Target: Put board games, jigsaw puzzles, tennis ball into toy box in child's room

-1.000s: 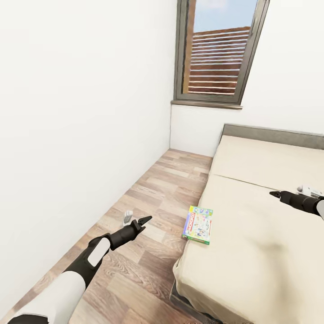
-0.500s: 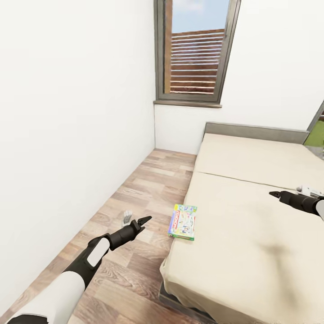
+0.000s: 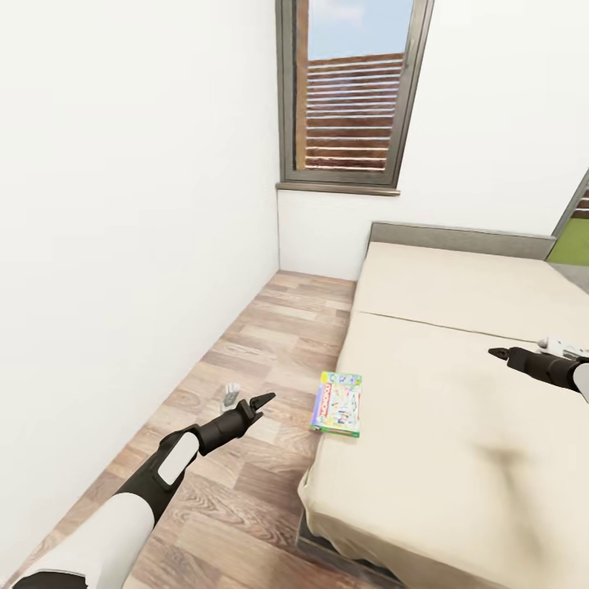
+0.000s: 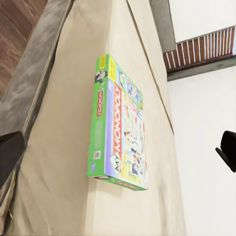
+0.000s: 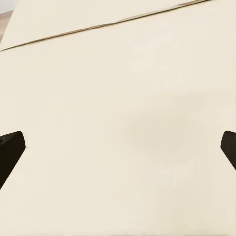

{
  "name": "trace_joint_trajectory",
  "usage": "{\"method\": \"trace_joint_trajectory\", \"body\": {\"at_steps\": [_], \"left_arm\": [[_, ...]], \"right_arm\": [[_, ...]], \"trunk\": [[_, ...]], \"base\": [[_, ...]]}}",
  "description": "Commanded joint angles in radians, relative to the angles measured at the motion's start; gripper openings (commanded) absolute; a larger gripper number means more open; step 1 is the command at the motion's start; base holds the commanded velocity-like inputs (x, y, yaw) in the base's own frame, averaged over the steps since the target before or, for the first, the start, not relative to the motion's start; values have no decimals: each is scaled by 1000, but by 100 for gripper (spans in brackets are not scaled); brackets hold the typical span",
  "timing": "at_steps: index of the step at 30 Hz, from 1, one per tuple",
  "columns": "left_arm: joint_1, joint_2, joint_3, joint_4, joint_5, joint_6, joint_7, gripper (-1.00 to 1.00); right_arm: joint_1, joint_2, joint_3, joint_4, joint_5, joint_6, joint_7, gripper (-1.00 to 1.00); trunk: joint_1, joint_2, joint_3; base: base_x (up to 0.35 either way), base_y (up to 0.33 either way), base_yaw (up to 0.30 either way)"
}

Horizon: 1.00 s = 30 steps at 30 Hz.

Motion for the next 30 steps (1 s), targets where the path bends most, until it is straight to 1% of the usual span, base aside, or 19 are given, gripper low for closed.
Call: {"method": "trace_joint_trajectory", "body": {"at_steps": [1, 19, 24, 30], "left_arm": [[-1, 0, -2, 0, 7, 5, 0, 100], [-1, 0, -3, 1, 7, -8, 1, 100], [-5, 0, -3, 3, 5, -9, 1, 100], [-11, -1, -2, 7, -4, -10, 1, 100]], "right_arm": [[-1, 0, -3, -1, 3, 6, 5, 100], [-1, 0, -4, -1, 3, 6, 5, 100], [-1, 0, -4, -1, 3, 6, 5, 100], [-1, 0, -4, -1, 3, 6, 5, 100]], "trunk": [[0, 0, -1], [0, 0, -2], [0, 0, -7], [0, 0, -14]], "base": [[14, 98, -12], [5, 32, -4], [1, 5, -1], [0, 2, 0]]}}
